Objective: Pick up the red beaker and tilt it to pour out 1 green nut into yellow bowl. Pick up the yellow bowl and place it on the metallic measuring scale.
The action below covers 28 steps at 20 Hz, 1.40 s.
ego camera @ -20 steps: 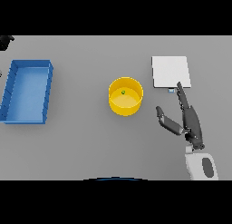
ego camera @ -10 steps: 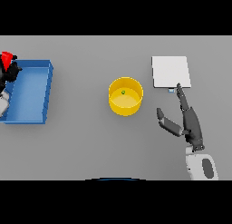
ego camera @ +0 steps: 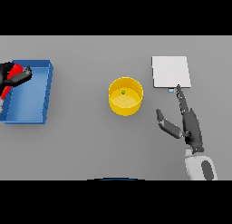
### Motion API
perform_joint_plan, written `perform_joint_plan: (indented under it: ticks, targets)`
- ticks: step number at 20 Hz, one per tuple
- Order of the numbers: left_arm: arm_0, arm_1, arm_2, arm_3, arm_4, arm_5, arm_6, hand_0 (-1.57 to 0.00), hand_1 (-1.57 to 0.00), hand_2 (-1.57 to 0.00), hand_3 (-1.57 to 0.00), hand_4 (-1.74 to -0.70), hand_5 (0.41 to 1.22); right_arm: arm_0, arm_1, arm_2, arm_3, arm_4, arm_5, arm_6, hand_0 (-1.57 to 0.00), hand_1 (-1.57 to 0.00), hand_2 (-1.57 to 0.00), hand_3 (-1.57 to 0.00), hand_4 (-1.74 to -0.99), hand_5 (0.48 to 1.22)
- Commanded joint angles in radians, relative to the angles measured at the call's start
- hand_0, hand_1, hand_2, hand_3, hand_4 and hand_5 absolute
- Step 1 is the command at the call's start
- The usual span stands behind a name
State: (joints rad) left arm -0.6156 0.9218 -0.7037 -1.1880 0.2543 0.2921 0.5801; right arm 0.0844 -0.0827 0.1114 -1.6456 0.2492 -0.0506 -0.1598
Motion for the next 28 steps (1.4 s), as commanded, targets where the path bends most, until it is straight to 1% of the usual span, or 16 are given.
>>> perform_joint_plan:
  ticks: [1, 2, 4, 5, 7, 10, 11, 12, 13, 15, 16, 17, 21, 22, 25, 28]
  targets:
    - [-0.002, 0.01, 0.0, -0.009, 0.006, -0.017, 0.007, -0.48, -0.39, -0.39, -0.37, -0.88, 0.71, 0.015, 0.0, 0.006, -0.005, 0.005, 0.002, 0.005, 0.0, 0.0, 0.0, 0.0, -1.184, 0.667]
    - [-0.005, 0.012, 0.006, -0.008, 0.018, -0.033, 0.004, -0.38, -0.31, -0.31, -0.3, -0.85, 0.698, 0.02, 0.0, 0.006, -0.013, -0.002, 0.007, 0.001, 0.0, 0.0, 0.0, 0.0, -1.187, 0.667]
    - [0.007, 0.011, 0.013, -0.015, 0.032, -0.029, -0.003, -0.24, -0.2, -0.2, -0.19, -0.82, 0.684, 0.018, 0.002, 0.009, -0.014, 0.009, 0.0, 0.014, 0.0, 0.0, 0.0, 0.0, -1.187, 0.666]
    - [0.003, 0.011, 0.011, -0.02, 0.03, -0.027, -0.001, -0.19, -0.16, -0.16, -0.15, -0.8, 0.679, 0.005, 0.005, 0.011, -0.012, 0.008, 0.003, 0.036, 0.0, 0.0, 0.0, 0.0, -1.188, 0.668]
    - [-0.015, 0.0, 0.022, -0.002, 0.029, -0.018, -0.021, -0.12, -0.1, -0.1, -0.1, -0.79, 0.674, -0.016, 0.011, 0.012, -0.003, 0.017, -0.006, 0.062, 0.0, 0.0, 0.0, 0.0, -1.193, 0.66]
    - [-0.022, -0.015, 0.041, 0.028, 0.035, -0.01, -0.074, -0.06, -0.05, -0.05, -0.05, -0.79, 0.674, -0.007, -0.011, 0.022, -0.008, 0.063, -0.019, 0.061, 0.0, 0.0, 0.0, 0.0, -1.203, 0.66]
    - [-0.023, -0.018, 0.045, 0.035, 0.036, -0.009, -0.088, -0.05, -0.04, -0.04, -0.04, -0.79, 0.671, -0.018, -0.014, 0.027, -0.01, 0.068, -0.013, 0.075, 0.0, 0.0, 0.0, 0.0, -1.198, 0.662]
    - [-0.018, -0.013, 0.043, 0.028, 0.028, -0.001, -0.101, -0.04, -0.03, -0.03, -0.03, -0.78, 0.674, -0.032, -0.023, 0.035, -0.005, 0.062, 0.01, 0.058, 0.0, 0.0, 0.0, 0.0, -1.175, 0.677]
    - [-0.022, -0.027, 0.039, 0.029, 0.028, 0.01, -0.086, -0.03, -0.03, -0.03, -0.02, -0.78, 0.679, -0.041, -0.034, 0.047, -0.005, 0.064, 0.034, 0.038, 0.0, 0.0, 0.0, 0.0, -1.162, 0.694]
    - [-0.018, -0.028, 0.038, 0.024, 0.032, 0.014, -0.071, -0.02, -0.02, -0.02, -0.02, -0.78, 0.693, -0.092, -0.077, 0.069, -0.005, 0.104, 0.065, 0.049, 0.0, 0.0, 0.0, 0.0, -1.202, 0.709]
    - [-0.025, -0.031, 0.039, 0.032, 0.032, 0.012, -0.07, -0.02, -0.01, -0.01, -0.01, -0.78, 0.7, -0.133, -0.102, 0.077, 0.007, 0.115, 0.093, 0.071, 0.0, 0.0, 0.0, 0.0, -1.221, 0.709]
    - [-0.021, -0.033, 0.038, 0.029, 0.029, 0.018, -0.084, -0.01, -0.01, -0.01, -0.01, -0.79, 0.704, -0.152, -0.131, 0.081, 0.017, 0.121, 0.121, 0.069, 0.0, 0.0, 0.0, 0.0, -1.234, 0.707]
    - [-0.019, -0.036, 0.036, 0.033, 0.034, 0.008, -0.093, 0.0, 0.0, 0.0, 0.0, -0.79, 0.709, -0.27, -0.218, 0.166, 0.067, 0.268, 0.179, 0.111, 0.0, 0.0, 0.0, 0.0, -1.282, 0.677]
    - [-0.016, -0.036, 0.035, 0.03, 0.036, 0.009, -0.086, 0.0, 0.0, 0.0, 0.0, -0.8, 0.708, -0.304, -0.252, 0.187, 0.075, 0.306, 0.195, 0.092, 0.0, 0.0, 0.0, 0.0, -1.279, 0.671]
    - [-0.022, -0.03, 0.034, 0.021, 0.036, 0.005, -0.08, 0.0, 0.0, 0.0, 0.0, -0.79, 0.716, -0.388, -0.287, 0.266, 0.113, 0.396, 0.251, 0.085, 0.0, 0.0, 0.0, 0.0, -1.276, 0.666]
    - [-0.019, -0.034, 0.033, 0.009, 0.039, 0.01, -0.087, 0.0, 0.0, 0.0, 0.0, -0.8, 0.722, -0.483, -0.303, 0.305, 0.175, 0.425, 0.308, 0.069, 0.0, 0.0, 0.0, 0.0, -1.271, 0.658]
